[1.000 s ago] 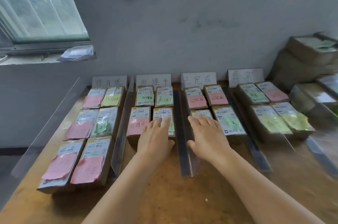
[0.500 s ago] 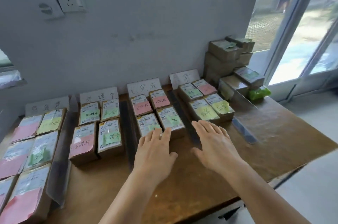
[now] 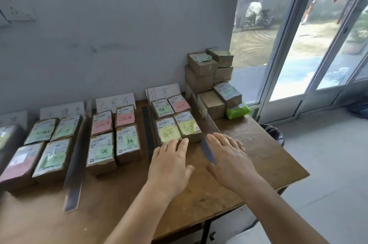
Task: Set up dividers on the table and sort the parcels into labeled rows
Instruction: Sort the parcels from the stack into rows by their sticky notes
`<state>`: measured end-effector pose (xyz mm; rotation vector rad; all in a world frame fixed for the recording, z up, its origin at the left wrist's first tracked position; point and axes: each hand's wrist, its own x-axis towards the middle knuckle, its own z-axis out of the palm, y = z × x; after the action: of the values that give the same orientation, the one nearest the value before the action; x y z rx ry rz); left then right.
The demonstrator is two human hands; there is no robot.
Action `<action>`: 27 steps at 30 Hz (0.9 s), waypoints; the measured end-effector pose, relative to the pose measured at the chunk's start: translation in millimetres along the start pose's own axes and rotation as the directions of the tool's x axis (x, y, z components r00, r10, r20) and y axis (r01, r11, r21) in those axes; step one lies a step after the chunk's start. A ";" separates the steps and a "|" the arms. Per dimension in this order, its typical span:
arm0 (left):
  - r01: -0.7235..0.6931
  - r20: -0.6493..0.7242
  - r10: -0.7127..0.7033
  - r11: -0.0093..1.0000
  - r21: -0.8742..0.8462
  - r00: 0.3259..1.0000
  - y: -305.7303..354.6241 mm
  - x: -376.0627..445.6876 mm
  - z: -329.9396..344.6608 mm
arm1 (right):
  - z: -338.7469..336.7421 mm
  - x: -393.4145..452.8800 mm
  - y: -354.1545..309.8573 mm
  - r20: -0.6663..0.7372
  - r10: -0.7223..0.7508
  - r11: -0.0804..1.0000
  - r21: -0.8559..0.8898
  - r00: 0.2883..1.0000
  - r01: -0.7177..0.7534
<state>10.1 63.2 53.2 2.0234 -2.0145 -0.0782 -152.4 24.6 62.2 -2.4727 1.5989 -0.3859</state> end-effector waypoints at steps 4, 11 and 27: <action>0.002 -0.010 -0.002 1.000 0.002 1.000 40.6 20.4 12.3 | -13.4 2.4 45.8 -0.004 -0.007 1.000 -0.002 1.000 0.007; -0.017 0.032 0.016 1.000 0.026 0.999 78.6 64.2 27.9 | -22.5 20.0 105.2 -0.026 0.049 0.999 -0.016 0.998 -0.050; -0.031 0.014 0.032 0.999 -0.019 0.999 67.8 222.1 42.0 | -38.5 142.7 167.8 -0.041 0.130 0.990 -0.041 0.991 -0.132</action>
<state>-60.4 -161.7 64.7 1.9848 -2.0462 -0.1047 -254.0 -174.5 69.1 -2.3876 1.7914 -0.3853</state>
